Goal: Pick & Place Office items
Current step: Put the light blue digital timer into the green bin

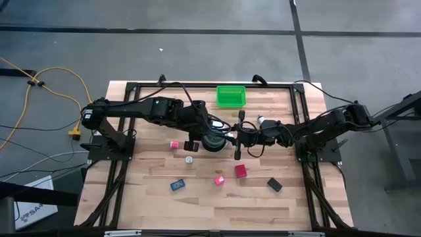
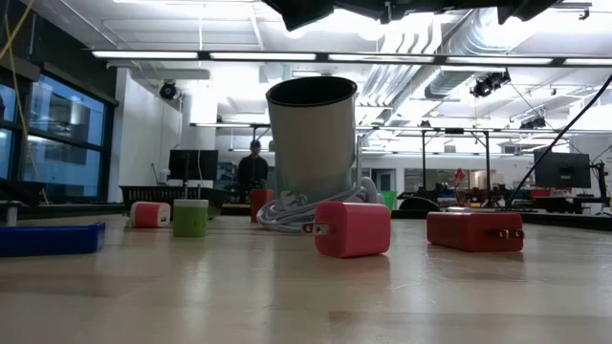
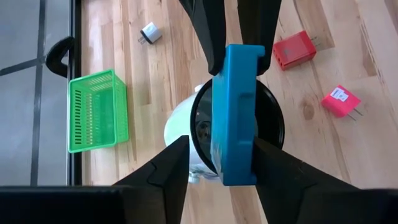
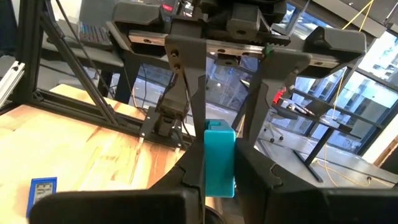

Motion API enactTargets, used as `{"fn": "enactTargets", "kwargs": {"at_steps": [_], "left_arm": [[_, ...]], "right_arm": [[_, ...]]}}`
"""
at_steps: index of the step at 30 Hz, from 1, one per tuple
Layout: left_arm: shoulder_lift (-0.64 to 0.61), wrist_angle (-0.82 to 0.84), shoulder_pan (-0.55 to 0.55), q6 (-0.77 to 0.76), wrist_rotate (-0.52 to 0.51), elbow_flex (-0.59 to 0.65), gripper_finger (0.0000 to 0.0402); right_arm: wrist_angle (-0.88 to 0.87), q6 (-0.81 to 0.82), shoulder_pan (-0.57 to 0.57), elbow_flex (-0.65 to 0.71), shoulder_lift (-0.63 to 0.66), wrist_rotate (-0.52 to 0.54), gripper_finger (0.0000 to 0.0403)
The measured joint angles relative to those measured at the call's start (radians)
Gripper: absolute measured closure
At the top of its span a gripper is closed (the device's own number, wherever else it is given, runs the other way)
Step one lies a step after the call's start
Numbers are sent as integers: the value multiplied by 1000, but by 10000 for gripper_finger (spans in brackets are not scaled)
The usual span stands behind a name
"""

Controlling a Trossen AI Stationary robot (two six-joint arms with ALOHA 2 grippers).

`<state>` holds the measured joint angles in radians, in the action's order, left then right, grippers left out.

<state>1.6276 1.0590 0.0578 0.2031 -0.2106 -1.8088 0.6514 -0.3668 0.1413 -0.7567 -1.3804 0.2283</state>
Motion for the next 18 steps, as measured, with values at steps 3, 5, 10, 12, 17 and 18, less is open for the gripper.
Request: {"fn": "enactTargets", "kwargs": {"at_steps": [3,5,10,12,17,18], "left_arm": [[0,1,2,0,0,0,246],[0,5,9,3,0,0,246],[0,5,36,10,7,0,246],[0,5,46,9,8,0,246],[0,6,65,7,-2,0,246],[0,6,69,7,-8,0,246]], "right_arm": [[-2,0,0,0,0,1,358],[-7,2,0,0,0,3,358],[-17,3,0,0,0,2,358],[-23,3,0,0,0,6,358],[-65,3,1,0,0,73,358],[-72,3,0,0,0,91,358]]}}
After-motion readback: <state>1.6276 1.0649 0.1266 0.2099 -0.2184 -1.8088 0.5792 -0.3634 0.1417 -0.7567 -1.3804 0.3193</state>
